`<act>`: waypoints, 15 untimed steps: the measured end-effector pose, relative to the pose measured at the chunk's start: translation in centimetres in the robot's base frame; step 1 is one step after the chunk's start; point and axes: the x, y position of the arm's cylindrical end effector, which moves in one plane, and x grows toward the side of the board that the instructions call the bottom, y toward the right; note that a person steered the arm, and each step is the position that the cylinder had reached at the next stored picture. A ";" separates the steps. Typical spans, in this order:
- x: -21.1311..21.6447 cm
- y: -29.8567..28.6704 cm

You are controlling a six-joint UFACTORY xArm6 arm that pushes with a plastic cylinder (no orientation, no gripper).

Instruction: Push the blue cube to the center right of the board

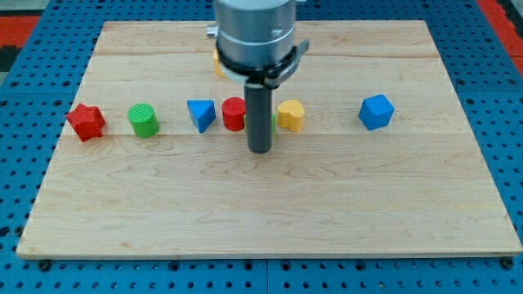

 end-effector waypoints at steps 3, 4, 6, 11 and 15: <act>-1.3 3.7; -2.0 5.2; 1.8 7.2; -6.1 13.7; -6.5 18.2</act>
